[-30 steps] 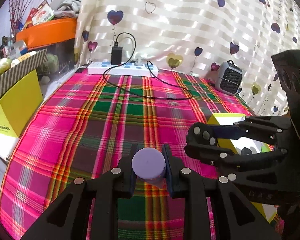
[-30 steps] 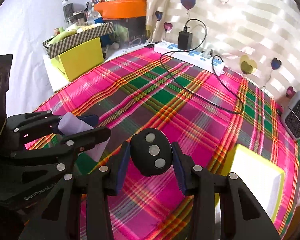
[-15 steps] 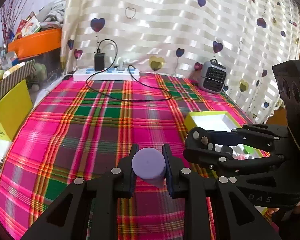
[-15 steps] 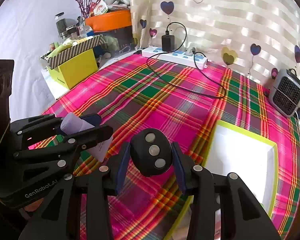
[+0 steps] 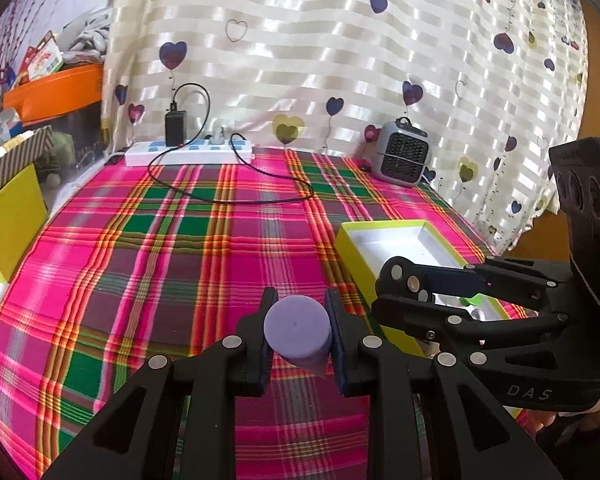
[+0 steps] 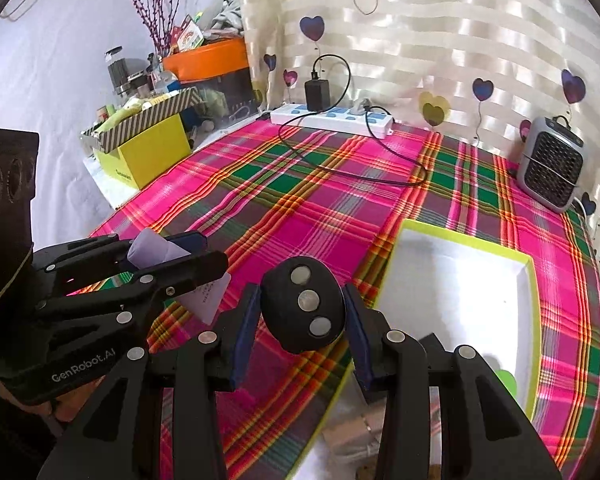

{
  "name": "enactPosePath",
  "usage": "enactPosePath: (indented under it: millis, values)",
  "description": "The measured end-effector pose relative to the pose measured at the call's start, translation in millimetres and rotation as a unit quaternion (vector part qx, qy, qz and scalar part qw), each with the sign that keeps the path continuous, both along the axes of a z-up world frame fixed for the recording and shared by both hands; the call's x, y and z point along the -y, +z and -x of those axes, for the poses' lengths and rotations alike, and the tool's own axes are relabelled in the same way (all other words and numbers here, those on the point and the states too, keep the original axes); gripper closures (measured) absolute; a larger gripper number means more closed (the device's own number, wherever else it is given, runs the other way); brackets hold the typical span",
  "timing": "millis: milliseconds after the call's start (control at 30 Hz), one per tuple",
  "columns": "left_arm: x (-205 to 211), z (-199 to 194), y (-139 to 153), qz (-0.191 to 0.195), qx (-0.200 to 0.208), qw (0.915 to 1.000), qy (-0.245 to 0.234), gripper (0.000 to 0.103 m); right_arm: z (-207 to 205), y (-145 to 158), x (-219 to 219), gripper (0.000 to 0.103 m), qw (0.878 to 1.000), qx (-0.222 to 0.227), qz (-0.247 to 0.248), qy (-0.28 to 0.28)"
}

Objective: Organize objects
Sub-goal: 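Carry the Laneige tube and black fob over the white tray with both grippers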

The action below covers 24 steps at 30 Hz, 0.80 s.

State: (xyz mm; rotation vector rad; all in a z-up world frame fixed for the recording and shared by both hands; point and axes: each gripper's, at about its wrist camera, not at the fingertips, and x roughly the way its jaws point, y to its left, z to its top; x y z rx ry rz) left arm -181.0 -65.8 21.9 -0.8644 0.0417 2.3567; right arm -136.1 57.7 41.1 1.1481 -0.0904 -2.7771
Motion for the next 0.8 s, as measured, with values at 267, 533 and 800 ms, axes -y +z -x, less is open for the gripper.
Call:
enactPosePath:
  millis: [267,533,800]
  values:
    - [-22.1,-9.1,2.9,0.005,-0.005,0.9998,-0.019,0.081,-13.1,-2.2,-18.6,0.061,1.0,-0.005,0.013,-0.014]
    - [-46.4,-18.1,7.9,0.008,-0.01,0.999,-0.042,0.081,-28.0,2.8,-40.7,0.061,0.999,-0.018,0.018,-0.037]
    - [-71.9,-27.5,10.2,0.009,-0.013,0.9974,-0.07,0.081,-45.3,5.3,-65.2,0.061,0.997,-0.024,0.018,-0.069]
